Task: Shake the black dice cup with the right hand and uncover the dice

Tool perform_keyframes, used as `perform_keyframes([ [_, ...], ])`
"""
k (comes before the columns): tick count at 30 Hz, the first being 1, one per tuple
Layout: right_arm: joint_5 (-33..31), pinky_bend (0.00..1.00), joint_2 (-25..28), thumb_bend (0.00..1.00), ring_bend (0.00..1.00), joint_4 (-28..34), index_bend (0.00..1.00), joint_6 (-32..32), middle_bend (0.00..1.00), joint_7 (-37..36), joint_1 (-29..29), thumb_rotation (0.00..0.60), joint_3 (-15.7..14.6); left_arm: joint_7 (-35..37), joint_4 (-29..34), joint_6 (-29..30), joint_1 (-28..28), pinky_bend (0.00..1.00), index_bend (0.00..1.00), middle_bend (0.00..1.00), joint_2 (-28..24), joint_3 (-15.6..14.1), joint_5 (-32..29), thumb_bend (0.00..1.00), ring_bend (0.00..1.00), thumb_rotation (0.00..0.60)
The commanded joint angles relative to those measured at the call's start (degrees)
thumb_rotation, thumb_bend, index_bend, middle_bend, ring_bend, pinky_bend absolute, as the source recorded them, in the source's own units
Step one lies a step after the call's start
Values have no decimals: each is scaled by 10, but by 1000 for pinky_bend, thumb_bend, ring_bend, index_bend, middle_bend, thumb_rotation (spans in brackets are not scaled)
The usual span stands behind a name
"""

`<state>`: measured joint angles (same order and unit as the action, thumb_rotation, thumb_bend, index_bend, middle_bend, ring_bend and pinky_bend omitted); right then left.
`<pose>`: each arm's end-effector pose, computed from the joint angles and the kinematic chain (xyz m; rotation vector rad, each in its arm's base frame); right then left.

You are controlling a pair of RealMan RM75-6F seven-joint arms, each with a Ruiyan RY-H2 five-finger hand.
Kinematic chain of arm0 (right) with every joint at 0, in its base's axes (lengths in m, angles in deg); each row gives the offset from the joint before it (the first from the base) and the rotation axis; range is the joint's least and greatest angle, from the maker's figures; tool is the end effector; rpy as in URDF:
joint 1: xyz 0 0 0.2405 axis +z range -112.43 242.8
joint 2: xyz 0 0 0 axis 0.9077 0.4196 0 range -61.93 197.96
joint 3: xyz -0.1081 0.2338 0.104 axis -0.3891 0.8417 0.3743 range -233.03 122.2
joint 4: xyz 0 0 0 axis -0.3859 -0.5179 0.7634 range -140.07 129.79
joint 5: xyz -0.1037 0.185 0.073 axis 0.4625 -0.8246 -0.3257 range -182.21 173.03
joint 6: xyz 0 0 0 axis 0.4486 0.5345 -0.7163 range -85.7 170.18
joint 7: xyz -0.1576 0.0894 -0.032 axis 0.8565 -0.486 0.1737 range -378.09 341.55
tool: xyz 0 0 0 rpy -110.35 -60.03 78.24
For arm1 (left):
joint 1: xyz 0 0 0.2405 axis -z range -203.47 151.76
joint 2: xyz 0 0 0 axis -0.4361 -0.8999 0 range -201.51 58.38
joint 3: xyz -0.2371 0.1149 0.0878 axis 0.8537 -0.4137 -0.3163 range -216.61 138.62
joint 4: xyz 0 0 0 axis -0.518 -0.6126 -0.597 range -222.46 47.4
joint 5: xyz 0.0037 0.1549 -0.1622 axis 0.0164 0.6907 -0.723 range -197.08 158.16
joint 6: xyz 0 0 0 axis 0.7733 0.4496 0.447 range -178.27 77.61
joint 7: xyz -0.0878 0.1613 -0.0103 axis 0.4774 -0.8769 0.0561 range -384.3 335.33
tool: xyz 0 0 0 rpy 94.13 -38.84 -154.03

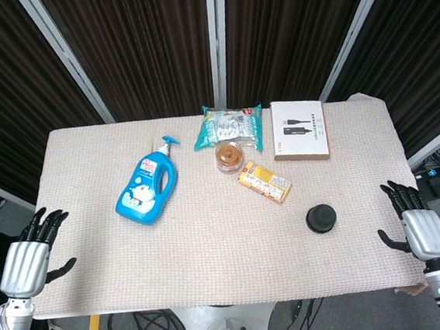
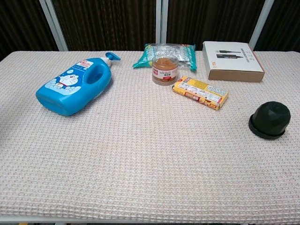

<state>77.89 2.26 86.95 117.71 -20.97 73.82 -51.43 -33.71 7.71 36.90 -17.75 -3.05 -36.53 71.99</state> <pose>-0.3381 -0.2485 0.1246 1.4272 -1.0590 0.8896 -0.2858 0.2361 0.1246 -1.4890 -0.7726 -0.9971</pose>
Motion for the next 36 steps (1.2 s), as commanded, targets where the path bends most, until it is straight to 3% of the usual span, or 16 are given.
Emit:
perform_keyframes([
  [1,-22,0,-16,205,0,-4,6,-41,26,16,23,600,4,5,-7,1,-1,304,155,135,5,-3,3,133,62,600],
  [11,-55,0,-54,184,0,-34,0,-124,10,42,67,600,2,30,-25,5,-4,304,155,135,2,-2,-2,133,62,600],
  [23,-68,0,-112,103,0,-90,0,-157,17,23,94,600,6,41,-27,12,-5,304,155,135,-2,2,-2,132,62,600],
  [36,-67,0,-137,96,0,-117,0,-183,42,3,114,600,1,38,-25,9,-6,304,155,135,-5,2,-7,133,62,600],
])
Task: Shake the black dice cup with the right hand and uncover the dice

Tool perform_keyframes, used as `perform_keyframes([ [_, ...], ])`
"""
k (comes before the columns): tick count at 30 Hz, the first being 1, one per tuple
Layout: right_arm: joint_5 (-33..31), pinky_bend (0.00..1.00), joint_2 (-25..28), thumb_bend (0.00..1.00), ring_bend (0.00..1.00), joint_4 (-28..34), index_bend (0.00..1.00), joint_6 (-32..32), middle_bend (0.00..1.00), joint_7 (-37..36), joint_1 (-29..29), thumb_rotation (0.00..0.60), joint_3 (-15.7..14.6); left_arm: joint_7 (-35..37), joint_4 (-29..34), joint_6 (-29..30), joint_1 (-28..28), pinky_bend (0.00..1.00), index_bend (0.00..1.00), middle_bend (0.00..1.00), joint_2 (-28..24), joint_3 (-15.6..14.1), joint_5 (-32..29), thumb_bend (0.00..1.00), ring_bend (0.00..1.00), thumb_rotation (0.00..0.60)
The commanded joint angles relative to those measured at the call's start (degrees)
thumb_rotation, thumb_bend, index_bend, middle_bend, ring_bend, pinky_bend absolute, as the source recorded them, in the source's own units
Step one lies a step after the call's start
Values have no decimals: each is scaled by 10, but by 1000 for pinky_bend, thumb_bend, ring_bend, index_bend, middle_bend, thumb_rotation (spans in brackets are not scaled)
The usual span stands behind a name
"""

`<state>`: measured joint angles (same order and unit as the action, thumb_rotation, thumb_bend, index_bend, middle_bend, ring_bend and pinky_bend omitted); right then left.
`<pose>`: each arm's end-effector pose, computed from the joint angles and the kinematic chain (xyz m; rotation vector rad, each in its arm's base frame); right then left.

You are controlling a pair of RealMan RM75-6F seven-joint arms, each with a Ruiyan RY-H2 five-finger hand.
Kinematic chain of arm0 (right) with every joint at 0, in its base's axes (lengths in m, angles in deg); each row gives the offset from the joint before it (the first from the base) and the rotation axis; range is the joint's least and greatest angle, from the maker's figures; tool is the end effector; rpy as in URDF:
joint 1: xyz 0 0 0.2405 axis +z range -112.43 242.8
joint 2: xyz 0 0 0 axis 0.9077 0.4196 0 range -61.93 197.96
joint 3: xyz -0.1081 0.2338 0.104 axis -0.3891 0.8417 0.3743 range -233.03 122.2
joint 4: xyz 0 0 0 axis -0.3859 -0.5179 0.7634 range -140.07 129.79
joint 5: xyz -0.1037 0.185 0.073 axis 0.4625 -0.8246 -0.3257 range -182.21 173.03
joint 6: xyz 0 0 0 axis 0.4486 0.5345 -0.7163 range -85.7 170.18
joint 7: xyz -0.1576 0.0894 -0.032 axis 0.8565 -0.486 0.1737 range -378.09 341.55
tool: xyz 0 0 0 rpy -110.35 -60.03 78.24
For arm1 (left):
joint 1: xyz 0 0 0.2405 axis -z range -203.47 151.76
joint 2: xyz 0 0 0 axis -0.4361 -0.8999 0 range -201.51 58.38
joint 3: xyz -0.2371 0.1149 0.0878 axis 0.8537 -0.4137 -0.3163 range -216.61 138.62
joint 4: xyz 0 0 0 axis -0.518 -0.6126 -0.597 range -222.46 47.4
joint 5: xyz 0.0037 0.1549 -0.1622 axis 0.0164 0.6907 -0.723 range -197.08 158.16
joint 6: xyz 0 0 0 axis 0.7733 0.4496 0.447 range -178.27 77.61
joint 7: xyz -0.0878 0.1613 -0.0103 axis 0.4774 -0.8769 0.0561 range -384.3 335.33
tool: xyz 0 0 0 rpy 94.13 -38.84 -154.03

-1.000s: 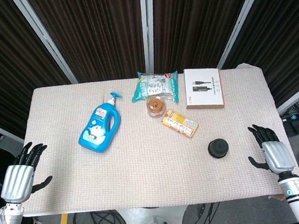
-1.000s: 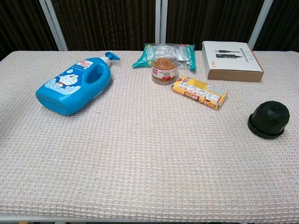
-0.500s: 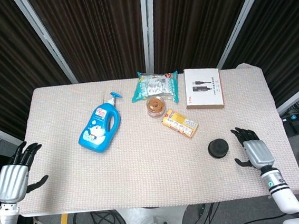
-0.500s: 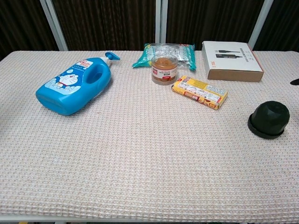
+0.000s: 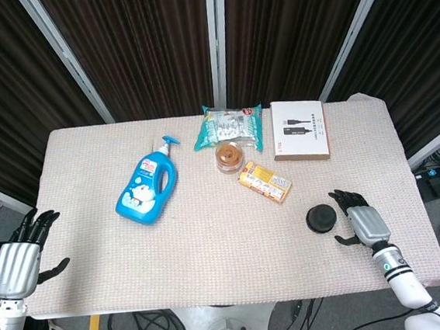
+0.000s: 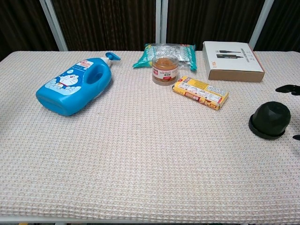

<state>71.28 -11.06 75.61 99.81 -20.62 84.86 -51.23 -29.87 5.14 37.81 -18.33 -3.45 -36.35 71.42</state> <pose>-0.3349 -0.3034 0.0147 1.6050 -1.2543 0.7784 -0.2993 0.2354 0.1337 -1.4581 -0.7856 -1.0049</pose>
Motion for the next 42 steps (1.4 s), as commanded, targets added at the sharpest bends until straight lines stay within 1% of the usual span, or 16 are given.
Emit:
perform_keyframes([
  [1,-2,0,-6,96,0,-6,0,-8,42,0,5,600,-2,-1,2,0,0,304,155,135,-1,1,-1,133,62,600],
  [10,-16,0,-28,96,0,-26,0,-20,55,6,16,600,2,4,0,0,-1,304,160,135,-2,1,-4,133,62,600],
  [23,0,0,-46,97,0,-53,0,-28,98,-37,29,600,1,12,-5,6,-5,304,160,135,-7,4,-7,133,62,600],
  [32,-8,0,-56,97,0,-60,0,-32,105,-27,33,600,0,11,-5,3,-4,304,160,135,-7,3,-8,133,62,600],
  [42,-17,0,-60,101,0,-62,0,-36,138,-19,35,600,0,14,-11,2,-5,304,160,135,-5,2,-8,133,62,600],
])
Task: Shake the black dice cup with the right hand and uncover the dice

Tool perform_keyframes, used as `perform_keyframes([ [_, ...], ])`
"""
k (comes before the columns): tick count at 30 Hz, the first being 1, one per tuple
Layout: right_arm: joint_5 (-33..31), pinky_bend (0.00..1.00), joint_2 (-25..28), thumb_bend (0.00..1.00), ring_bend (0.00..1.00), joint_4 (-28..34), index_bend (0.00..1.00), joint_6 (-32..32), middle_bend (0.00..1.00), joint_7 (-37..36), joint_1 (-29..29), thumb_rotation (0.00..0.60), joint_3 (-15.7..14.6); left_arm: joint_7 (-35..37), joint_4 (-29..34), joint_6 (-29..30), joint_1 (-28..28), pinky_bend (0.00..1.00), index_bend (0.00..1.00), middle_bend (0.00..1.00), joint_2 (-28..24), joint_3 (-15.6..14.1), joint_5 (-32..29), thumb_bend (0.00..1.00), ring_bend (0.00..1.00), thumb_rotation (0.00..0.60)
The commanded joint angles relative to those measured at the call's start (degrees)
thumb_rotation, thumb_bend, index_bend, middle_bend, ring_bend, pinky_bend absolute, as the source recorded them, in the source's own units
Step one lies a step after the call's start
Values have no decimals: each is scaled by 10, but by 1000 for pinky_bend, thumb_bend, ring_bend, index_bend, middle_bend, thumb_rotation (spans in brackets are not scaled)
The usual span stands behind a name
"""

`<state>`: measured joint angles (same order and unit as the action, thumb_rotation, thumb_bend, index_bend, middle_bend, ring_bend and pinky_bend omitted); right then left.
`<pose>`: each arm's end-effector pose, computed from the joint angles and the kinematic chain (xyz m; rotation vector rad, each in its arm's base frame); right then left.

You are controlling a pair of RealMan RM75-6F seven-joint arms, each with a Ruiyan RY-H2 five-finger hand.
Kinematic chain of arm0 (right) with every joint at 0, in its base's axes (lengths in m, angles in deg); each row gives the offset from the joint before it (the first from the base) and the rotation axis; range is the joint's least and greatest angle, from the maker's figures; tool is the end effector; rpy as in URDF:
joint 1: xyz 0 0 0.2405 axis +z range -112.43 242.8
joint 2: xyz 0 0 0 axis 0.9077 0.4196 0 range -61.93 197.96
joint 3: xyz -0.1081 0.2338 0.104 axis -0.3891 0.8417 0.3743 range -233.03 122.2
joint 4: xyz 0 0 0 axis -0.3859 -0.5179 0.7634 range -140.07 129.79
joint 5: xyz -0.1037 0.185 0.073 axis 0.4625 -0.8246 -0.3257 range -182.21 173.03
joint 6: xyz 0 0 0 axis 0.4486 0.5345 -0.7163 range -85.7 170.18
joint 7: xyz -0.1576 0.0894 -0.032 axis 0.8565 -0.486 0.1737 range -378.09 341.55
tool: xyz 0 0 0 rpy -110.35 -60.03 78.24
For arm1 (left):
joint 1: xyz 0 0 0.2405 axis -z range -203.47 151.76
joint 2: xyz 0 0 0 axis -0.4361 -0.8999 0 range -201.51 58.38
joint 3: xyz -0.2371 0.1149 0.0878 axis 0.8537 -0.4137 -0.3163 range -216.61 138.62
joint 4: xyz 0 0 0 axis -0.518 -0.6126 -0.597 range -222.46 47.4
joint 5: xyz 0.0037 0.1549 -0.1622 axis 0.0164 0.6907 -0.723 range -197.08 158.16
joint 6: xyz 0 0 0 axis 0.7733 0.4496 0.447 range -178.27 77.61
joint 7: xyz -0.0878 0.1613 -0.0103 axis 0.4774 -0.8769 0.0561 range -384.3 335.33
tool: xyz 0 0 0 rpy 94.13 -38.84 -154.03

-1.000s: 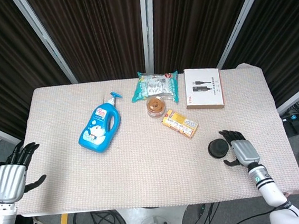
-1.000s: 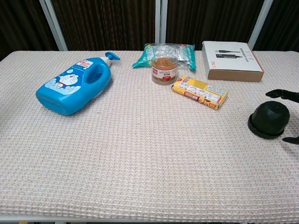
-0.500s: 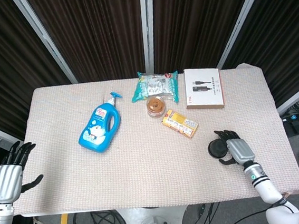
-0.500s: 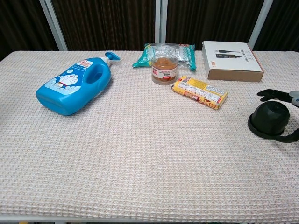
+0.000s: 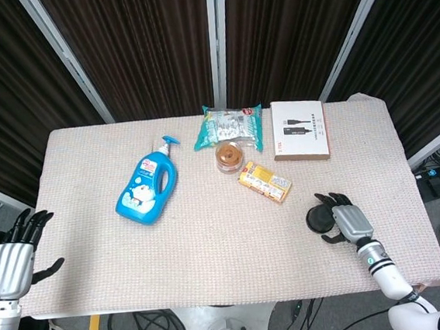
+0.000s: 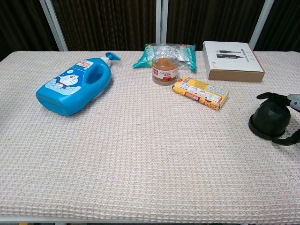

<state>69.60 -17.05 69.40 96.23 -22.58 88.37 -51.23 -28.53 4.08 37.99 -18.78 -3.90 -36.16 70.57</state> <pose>-0.3299 -0.3211 -0.0219 1.6304 -1.3068 0.7760 -0.3079 0.2347 0.1398 -1.4383 -0.7914 -0.9921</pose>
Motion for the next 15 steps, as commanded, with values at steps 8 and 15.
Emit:
perform_keyframes([
  [8,-6,0,-2,109,0,0,0,0,184,8,1,600,1,2,-2,0,-1,304,160,135,-1,-1,1,133,62,600],
  [15,-10,0,-6,130,0,-2,0,4,212,12,1,600,3,2,-2,-1,0,304,160,135,0,-1,2,133,62,600],
])
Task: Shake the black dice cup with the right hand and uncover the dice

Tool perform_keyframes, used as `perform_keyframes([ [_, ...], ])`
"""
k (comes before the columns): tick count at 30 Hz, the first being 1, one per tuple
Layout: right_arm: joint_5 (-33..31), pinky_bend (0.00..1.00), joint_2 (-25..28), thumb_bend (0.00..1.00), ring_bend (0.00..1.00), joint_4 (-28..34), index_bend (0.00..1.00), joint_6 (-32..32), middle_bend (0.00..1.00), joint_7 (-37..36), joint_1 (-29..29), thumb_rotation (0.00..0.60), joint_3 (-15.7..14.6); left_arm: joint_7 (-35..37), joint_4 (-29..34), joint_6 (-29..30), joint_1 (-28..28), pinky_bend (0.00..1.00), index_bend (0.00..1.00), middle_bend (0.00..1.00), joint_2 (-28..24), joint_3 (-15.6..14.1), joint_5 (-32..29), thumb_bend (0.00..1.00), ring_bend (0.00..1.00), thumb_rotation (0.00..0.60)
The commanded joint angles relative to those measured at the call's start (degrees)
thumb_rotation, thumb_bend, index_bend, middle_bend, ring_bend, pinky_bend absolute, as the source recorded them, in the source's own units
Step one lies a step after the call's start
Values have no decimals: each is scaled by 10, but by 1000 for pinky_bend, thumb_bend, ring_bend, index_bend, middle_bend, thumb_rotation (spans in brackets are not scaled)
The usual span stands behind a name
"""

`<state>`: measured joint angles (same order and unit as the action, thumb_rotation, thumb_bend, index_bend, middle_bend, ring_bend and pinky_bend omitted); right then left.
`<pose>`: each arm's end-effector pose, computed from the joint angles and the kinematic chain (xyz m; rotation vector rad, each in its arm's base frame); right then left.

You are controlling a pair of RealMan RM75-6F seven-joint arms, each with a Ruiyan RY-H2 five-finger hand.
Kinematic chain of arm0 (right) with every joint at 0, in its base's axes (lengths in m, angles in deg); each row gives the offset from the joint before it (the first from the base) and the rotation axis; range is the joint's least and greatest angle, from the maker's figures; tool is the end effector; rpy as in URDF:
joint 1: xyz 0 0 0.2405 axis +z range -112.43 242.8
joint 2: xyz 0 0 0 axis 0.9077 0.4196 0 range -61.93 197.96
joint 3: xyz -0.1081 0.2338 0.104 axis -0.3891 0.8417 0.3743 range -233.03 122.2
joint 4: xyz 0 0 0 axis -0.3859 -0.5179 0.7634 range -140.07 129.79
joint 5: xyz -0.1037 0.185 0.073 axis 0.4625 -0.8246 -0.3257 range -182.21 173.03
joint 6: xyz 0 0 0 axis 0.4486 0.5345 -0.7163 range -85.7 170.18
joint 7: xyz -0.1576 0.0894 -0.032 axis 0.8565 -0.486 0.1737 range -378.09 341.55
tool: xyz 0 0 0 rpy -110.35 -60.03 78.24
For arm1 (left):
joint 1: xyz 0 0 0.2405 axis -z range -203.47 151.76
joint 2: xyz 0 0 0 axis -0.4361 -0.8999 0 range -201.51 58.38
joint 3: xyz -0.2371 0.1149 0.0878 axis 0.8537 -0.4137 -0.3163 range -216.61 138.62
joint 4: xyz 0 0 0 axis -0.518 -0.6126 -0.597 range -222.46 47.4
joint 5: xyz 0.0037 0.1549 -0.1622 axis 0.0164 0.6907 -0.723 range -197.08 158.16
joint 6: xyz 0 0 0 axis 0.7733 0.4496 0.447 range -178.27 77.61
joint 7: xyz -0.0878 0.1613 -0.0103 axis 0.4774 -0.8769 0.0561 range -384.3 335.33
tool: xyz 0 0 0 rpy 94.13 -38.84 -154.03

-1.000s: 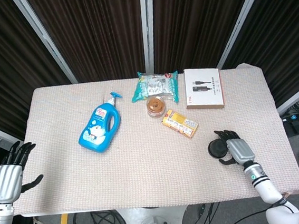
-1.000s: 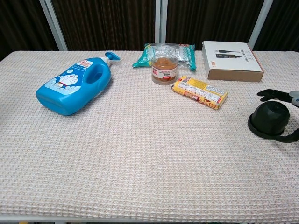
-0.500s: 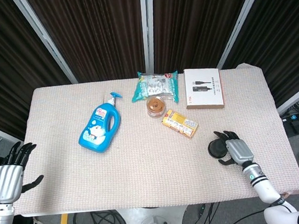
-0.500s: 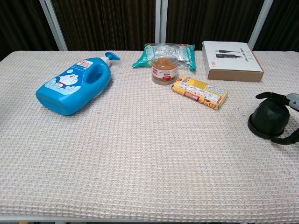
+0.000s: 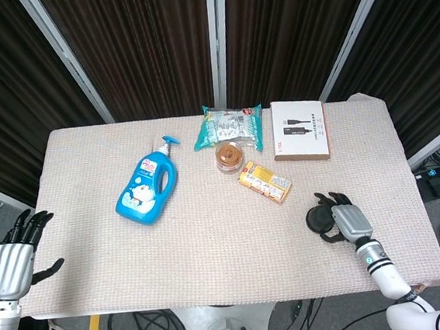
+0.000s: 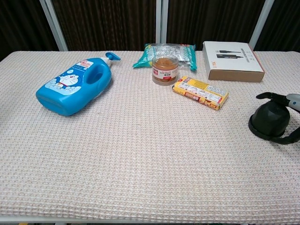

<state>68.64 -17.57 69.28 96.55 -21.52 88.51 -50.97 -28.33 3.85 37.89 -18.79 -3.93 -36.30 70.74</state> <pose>-0.3289 -0.3231 -0.0231 1.6203 -1.3000 0.7751 -0.3087 0.2342 0.1394 -1.4436 -0.7923 -0.9902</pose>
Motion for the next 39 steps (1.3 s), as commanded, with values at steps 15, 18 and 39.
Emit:
perform_keyframes([
  [15,8,0,-6,187,0,-2,0,34,331,4,-7,600,6,-1,4,0,0,304,160,135,-2,0,0,133,62,600],
  [18,12,0,-6,191,0,-4,12,43,349,3,-10,600,6,0,3,-2,0,304,160,135,-1,0,-1,133,62,600],
  [39,108,0,79,202,66,131,368,190,424,-15,-18,600,50,-7,14,-1,3,304,160,135,-5,3,2,133,62,600],
])
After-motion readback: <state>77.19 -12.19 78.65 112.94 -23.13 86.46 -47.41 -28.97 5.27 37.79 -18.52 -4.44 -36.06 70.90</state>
